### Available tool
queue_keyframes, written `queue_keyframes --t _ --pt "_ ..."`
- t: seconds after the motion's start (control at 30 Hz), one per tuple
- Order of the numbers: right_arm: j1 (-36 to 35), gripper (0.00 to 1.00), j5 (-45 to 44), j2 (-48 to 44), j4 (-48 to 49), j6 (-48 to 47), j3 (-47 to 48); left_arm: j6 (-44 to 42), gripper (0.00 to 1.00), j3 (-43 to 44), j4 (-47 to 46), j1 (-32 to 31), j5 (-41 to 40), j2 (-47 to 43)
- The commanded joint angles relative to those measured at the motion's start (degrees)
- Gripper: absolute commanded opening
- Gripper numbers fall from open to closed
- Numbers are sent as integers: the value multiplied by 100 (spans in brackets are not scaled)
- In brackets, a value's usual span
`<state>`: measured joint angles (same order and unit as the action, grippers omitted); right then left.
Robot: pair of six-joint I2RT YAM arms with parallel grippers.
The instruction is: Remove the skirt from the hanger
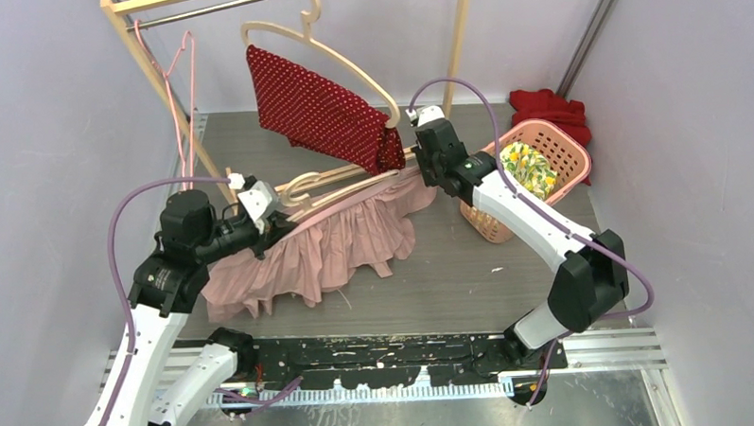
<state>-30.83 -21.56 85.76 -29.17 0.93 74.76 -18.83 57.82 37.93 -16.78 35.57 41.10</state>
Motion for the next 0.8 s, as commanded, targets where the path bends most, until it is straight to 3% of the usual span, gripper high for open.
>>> queue_keyframes --t 0.0,0.33,0.47,0.63,0.77 --pt "314 2 -712 317 -487 532 232 129 0 254 -822 69 -160 -227" --pt "-1478 2 -496 534 -311 1254 258 419 0 -45 -2653 67 -817 64" --pt "-1618 2 -381 511 -277 1448 170 477 0 -76 -2851 63 -865 205" --pt "-1619 2 -1243 320 -390 901 216 435 0 -177 -2696 69 -820 104" --pt "-1619 2 -1015 102 -385 801 14 453 0 -274 -2678 62 -864 44"
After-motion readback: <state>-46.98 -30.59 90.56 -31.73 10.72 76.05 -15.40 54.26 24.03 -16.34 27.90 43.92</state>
